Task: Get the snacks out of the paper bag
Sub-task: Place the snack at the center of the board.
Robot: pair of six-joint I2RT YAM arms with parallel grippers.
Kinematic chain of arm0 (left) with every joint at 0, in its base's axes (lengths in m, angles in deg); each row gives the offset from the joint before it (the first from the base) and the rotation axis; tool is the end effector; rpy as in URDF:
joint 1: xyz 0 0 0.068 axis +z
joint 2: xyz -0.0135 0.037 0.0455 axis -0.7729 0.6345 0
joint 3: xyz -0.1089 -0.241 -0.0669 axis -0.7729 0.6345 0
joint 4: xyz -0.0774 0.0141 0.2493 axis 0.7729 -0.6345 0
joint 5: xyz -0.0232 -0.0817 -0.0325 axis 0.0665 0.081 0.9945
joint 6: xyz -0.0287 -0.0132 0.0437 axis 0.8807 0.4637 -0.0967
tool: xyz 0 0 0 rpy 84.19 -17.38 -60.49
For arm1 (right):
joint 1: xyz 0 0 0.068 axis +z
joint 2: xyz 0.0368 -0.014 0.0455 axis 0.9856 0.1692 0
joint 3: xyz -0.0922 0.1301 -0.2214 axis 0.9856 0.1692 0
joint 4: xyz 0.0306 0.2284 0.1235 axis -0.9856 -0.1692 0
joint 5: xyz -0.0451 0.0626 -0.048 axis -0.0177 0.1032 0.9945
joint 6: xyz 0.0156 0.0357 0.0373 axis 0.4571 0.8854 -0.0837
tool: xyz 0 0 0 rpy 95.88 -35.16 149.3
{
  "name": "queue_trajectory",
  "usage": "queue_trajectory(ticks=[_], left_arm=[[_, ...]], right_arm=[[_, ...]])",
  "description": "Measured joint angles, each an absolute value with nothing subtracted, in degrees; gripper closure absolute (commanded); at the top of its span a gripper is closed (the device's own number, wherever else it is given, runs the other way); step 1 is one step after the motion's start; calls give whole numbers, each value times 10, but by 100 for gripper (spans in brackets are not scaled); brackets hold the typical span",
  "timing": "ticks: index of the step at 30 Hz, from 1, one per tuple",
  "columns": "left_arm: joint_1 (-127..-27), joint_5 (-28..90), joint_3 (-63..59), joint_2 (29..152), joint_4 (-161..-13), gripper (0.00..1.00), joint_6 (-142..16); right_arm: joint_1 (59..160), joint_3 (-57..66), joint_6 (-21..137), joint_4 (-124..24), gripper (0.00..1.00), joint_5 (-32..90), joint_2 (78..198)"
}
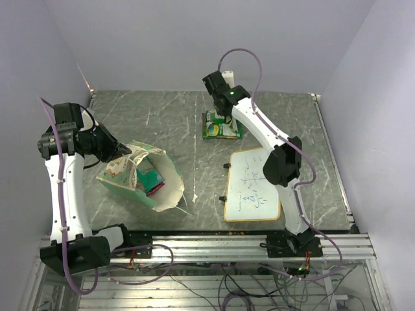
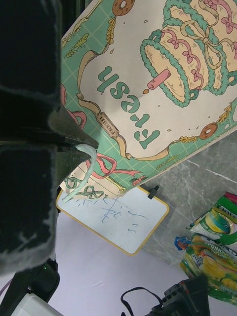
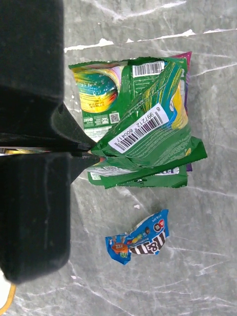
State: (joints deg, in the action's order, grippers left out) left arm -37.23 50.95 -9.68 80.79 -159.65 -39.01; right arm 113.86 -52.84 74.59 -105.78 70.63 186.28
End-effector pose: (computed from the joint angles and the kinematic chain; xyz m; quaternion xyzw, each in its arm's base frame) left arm 0.1930 0.0287 0.3835 -0.3238 0.8739 -0.2831 0.2264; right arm 0.4192 0.2548 0.3096 0.0114 0.9126 -0.0975 0.3969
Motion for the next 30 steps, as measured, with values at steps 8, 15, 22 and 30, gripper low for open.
queue_trajectory(ticks=[8,15,22,30], left_arm=[[-372,509,-97,808,-1609,93,-400],[-372,509,-97,808,-1619,93,-407],[-372,508,-97,807,-1626,93,-415],[-372,506,-102,801,-1640,93,-423]], right_arm=[[1152,-550,746,-1055,100,739,1907],[1162,-551,745,-1041,100,742,1921],[1184,-554,739,-1016,100,738,1945],[1192,-552,728,-992,97,731,1971]])
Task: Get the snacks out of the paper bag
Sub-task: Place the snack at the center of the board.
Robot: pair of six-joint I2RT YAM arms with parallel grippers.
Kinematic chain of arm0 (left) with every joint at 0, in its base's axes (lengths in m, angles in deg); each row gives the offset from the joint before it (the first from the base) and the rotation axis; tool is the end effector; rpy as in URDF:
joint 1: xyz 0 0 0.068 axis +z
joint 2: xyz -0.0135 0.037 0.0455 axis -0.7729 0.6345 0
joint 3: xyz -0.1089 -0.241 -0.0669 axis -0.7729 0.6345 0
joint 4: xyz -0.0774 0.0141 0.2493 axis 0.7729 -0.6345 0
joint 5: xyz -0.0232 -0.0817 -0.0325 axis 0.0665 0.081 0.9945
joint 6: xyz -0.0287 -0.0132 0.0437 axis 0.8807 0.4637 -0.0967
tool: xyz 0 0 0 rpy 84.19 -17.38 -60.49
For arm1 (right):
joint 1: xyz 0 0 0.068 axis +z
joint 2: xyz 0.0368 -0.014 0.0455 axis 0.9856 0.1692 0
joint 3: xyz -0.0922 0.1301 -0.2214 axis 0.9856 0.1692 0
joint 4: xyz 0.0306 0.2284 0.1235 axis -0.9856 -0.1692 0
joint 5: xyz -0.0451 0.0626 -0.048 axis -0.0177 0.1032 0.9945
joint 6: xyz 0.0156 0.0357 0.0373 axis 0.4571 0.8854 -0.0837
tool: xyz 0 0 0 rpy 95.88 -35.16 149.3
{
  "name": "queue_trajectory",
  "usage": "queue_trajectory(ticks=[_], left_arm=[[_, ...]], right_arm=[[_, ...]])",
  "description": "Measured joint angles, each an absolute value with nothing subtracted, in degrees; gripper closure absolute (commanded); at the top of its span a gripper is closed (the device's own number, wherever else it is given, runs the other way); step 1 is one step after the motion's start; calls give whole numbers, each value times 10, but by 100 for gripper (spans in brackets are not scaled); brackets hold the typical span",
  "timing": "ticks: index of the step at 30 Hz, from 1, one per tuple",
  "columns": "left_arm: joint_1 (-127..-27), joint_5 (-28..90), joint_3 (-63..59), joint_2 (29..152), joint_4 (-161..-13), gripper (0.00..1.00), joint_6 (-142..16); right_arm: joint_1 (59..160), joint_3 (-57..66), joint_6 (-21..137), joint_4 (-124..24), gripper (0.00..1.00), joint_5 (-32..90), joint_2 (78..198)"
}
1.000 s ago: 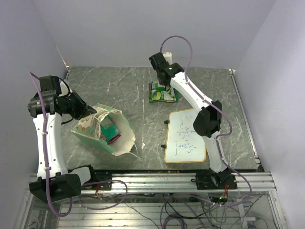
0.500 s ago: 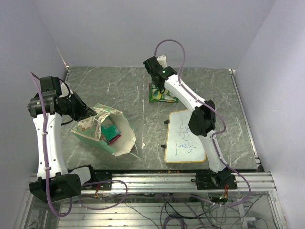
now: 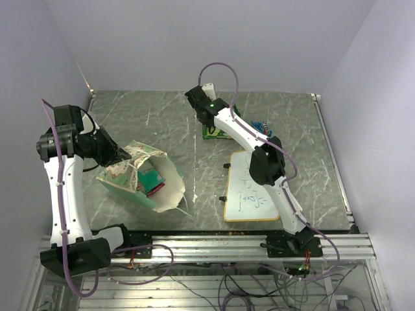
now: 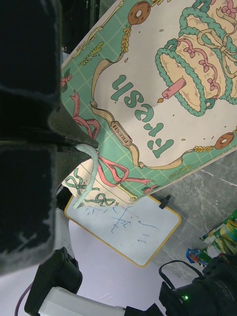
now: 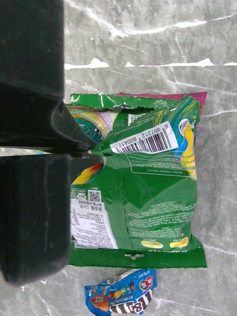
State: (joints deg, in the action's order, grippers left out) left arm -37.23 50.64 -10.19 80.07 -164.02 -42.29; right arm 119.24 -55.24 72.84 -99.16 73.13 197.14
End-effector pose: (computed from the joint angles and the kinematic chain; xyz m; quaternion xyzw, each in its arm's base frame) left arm 0.1828 0.0264 0.3838 -0.3083 0.8873 -0.2716 0.2095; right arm 0.4259 0.3176 0.2370 -0.0434 0.9103 -0.1116 0.3962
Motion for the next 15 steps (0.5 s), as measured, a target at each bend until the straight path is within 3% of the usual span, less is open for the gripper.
queue_trajectory(ticks=[15], left_arm=[[-372,502,-107,794,-1650,93,-430]], right_arm=[[1190,-552,727,-945,91,708,1993]])
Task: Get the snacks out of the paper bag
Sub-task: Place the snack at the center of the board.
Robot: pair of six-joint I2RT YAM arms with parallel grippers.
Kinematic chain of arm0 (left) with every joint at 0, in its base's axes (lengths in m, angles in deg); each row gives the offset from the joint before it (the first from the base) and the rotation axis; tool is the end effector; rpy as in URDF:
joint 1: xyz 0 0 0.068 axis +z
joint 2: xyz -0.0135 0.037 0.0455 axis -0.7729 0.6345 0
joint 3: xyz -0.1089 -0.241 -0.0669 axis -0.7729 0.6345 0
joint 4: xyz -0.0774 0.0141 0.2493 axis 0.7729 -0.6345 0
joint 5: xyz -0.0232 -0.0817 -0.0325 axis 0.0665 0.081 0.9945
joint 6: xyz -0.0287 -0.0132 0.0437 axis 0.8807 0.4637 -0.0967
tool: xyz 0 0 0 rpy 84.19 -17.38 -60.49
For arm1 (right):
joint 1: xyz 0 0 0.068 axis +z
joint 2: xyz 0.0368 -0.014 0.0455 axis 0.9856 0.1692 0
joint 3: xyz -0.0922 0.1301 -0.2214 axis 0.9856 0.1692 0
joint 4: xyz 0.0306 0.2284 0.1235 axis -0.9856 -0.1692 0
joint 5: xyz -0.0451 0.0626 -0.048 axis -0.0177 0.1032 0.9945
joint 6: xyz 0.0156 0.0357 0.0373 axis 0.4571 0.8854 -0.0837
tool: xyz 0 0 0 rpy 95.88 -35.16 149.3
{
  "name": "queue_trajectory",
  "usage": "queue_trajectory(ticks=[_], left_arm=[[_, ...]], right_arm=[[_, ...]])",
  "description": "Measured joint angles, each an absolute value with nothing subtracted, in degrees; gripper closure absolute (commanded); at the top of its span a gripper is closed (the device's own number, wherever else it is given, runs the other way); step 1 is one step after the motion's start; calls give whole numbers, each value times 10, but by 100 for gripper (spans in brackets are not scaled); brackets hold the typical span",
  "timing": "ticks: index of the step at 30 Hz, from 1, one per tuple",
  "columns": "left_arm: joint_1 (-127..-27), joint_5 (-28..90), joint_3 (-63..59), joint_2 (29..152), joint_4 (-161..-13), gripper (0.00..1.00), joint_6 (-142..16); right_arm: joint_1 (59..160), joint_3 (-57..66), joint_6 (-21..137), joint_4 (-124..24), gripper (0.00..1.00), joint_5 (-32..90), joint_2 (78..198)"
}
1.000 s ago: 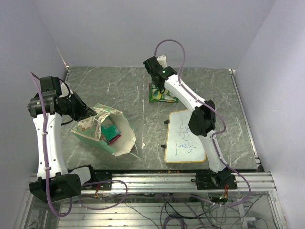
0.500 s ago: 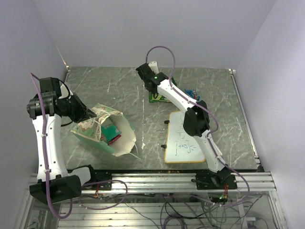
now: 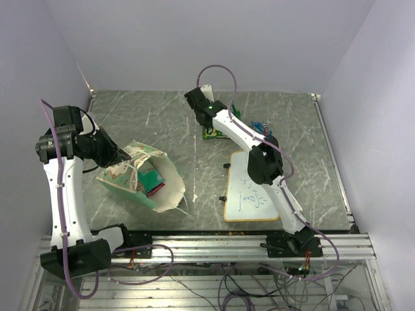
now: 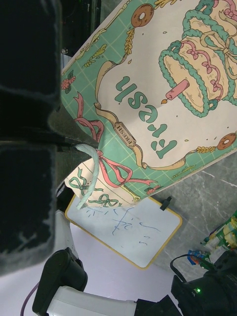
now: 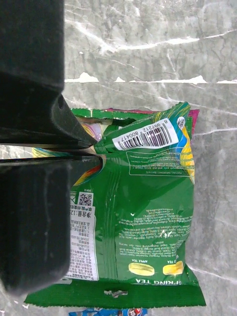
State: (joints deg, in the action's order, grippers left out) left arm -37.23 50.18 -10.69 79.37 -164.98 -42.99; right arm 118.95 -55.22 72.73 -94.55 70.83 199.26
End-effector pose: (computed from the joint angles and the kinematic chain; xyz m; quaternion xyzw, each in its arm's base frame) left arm 0.1778 0.0255 0.3872 -0.3035 0.8893 -0.2668 0.2140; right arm 0.4357 0.3235 0.2220 -0.0416 0.9098 -0.0848 0.4042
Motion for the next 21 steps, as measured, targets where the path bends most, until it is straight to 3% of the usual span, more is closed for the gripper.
queue_trajectory(ticks=[5,16,21], left_arm=[[-372,502,-107,792,-1652,93,-432],[-372,511,-107,791,-1651,93,-434],[-372,528,-106,787,-1644,93,-435]], right_arm=[[1188,-554,732,-940,81,703,1999],[1186,-565,724,-938,33,657,1995],[1184,-554,705,-942,23,617,1945]])
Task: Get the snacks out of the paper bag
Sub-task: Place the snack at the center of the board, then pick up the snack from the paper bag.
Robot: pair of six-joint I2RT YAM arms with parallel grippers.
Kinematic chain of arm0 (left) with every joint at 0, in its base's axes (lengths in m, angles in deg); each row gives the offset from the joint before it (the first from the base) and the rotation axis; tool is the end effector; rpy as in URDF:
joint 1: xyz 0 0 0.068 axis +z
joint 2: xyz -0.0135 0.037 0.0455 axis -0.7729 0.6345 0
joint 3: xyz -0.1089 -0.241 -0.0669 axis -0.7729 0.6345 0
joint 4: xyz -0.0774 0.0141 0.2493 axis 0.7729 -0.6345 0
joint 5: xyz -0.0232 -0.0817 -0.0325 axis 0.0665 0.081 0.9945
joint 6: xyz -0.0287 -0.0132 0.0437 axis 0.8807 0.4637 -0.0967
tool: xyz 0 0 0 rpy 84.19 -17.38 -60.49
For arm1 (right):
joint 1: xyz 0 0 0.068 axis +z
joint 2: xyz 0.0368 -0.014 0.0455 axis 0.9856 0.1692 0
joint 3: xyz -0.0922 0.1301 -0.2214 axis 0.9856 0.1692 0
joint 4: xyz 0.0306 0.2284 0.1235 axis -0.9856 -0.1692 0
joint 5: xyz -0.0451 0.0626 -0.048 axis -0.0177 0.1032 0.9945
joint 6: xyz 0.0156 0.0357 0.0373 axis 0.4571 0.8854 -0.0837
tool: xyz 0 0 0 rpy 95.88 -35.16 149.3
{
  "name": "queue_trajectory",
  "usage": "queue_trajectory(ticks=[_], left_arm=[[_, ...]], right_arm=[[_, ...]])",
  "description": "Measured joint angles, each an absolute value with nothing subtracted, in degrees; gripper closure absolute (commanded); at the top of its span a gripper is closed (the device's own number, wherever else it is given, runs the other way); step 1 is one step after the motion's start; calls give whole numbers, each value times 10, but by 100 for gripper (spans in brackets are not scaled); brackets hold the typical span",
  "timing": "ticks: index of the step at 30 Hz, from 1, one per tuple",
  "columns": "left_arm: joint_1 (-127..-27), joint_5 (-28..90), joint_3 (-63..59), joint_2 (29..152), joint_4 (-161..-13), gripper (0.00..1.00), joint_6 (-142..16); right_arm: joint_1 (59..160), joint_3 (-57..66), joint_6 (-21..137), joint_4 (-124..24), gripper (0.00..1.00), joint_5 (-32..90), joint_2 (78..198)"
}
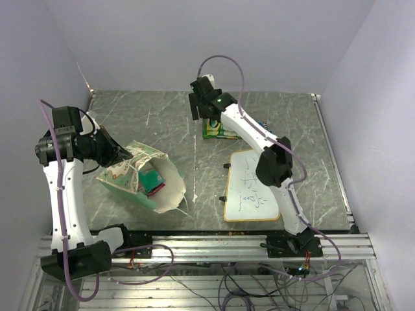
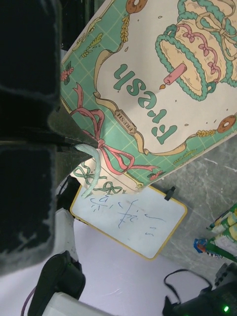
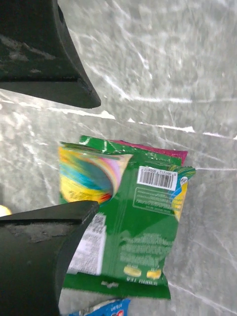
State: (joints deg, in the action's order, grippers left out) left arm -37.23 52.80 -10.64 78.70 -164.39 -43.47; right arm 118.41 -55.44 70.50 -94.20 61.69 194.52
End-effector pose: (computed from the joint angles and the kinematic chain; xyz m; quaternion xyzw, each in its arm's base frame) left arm 0.1755 0.0235 0.3900 -0.2889 0.8862 -0.2876 0.2201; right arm 0.4291 0.3181 0.2644 -0.0708 0.9102 -0.0039 0.4081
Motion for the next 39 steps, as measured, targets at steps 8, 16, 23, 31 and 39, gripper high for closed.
queue_trajectory(ticks=[8,16,23,31,39], left_arm=[[-372,565,-82,770,-1618,93,-433],[-376,604,-45,759,-1585,93,-420],[-416,626,-10,736,-1550,93,-394],[-422,617,16,683,-1563,93,-388],[-422,599,21,653,-1591,93,-399]], right_arm=[[1181,-433,660,-908,20,549,1762],[1182,-175,629,-851,20,448,1600],[1253,166,537,-679,29,315,1349],[1399,309,243,-481,41,142,1275],[1456,324,33,-321,52,133,1447]])
